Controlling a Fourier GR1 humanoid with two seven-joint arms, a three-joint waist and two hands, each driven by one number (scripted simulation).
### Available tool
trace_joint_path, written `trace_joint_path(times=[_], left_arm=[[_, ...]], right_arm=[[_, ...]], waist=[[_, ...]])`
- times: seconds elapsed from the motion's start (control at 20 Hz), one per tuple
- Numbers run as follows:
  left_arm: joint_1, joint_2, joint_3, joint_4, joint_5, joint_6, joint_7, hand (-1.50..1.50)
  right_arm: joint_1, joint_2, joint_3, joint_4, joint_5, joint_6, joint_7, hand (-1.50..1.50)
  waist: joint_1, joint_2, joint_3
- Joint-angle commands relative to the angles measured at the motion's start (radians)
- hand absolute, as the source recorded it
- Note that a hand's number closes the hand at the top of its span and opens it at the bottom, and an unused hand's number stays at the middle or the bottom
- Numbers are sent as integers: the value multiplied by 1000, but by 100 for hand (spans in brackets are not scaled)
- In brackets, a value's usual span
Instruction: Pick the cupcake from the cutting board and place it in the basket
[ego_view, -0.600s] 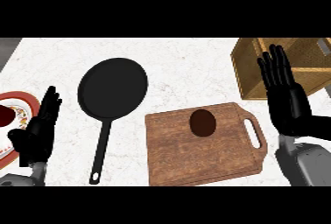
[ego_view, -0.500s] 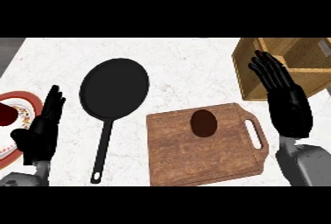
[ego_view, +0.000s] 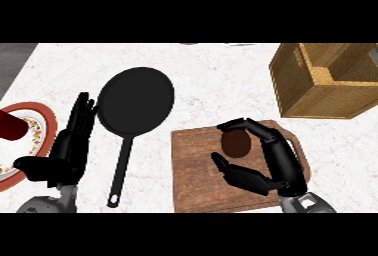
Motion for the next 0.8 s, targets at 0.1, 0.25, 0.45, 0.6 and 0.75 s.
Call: trace_joint_path(times=[0.1,0.25,0.45,0.6,0.75], left_arm=[[18,-10,-1,-35,18,-21,1,0],[20,0,17,-37,13,4,19,0],[50,-1,17,-18,3,3,-9,0],[36,-3,20,-18,6,5,3,0],[47,-25,-8,-18,-13,13,-16,0]], right_arm=[[-31,163,132,77,378,-311,266,-150],[-33,41,40,105,532,-314,422,-150],[-78,-70,-8,69,680,-168,674,-150],[-83,-121,48,15,749,19,841,-150],[-166,-154,48,-64,687,256,996,-150]], waist=[[-7,-6,-2],[-40,-16,-6],[-62,-24,-12],[-66,-25,-11],[-49,-22,-10]])
